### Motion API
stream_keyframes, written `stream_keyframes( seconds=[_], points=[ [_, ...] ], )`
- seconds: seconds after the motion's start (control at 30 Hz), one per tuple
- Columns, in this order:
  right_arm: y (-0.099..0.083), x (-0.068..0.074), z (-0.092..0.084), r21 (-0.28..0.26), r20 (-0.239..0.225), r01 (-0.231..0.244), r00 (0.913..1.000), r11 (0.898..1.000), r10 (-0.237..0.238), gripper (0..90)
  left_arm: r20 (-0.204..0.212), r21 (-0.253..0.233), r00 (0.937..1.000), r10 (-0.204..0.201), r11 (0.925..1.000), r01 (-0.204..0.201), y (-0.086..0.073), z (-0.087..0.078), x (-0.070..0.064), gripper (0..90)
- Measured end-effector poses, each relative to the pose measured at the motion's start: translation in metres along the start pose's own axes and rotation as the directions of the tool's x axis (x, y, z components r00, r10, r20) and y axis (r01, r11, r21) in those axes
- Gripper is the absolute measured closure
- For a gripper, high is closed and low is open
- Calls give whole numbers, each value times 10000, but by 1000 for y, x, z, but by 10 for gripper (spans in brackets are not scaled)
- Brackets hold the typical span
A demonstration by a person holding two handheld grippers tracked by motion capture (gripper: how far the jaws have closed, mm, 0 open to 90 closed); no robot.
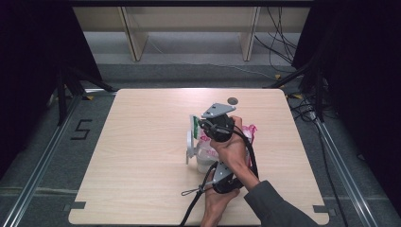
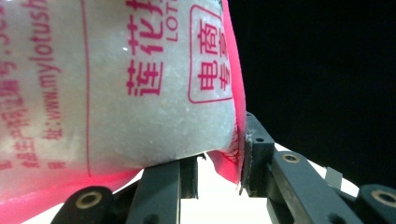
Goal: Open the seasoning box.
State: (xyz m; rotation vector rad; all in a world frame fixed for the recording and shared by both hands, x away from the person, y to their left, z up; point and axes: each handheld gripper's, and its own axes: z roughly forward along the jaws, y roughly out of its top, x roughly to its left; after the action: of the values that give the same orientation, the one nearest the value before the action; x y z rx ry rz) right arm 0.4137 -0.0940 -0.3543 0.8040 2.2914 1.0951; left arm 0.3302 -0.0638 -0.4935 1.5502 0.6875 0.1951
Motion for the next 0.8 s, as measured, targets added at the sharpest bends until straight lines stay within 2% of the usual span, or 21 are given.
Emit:
stream_keyframes(
  seconds=[0.13,0.2,0.33,0.4,0.5,0.53,0.6,0.67,0.7,0.8],
  points=[
    [0,1,0,-70,44,-129,9999,9999,129,900,-28,1,10000,-2,10000,2,0,0,0,716],
    [0,0,0,-85,31,60,10000,9999,-59,900,-41,69,10000,83,9999,-83,0,0,0,716],
    [0,0,0,12,14,12,10000,10000,-12,900,-21,7,10000,9,10000,-9,0,0,0,716],
    [0,1,2,-39,88,216,9997,9998,-216,900,-24,-5,10000,35,10000,-35,0,0,0,716],
    [1,1,1,-76,93,152,9998,9999,-152,900,-83,29,10000,39,10000,-39,1,-1,0,716],
    [1,1,1,-78,84,146,9999,9999,-146,900,9,74,10000,47,10000,-47,1,-1,0,716],
    [1,1,2,21,51,273,9996,9996,-273,900,-1,1,10000,30,10000,-30,0,-1,0,715],
    [1,2,3,-11,112,241,9996,9997,-241,900,1,-19,10000,24,10000,-24,1,-1,0,715],
    [1,2,0,134,-81,8,10000,9999,-7,900,-77,20,10000,34,10000,-34,1,-1,0,716],
    [1,1,3,8,67,221,9997,9998,-221,900,2,22,10000,58,10000,-58,0,-1,0,715]
  ],
)
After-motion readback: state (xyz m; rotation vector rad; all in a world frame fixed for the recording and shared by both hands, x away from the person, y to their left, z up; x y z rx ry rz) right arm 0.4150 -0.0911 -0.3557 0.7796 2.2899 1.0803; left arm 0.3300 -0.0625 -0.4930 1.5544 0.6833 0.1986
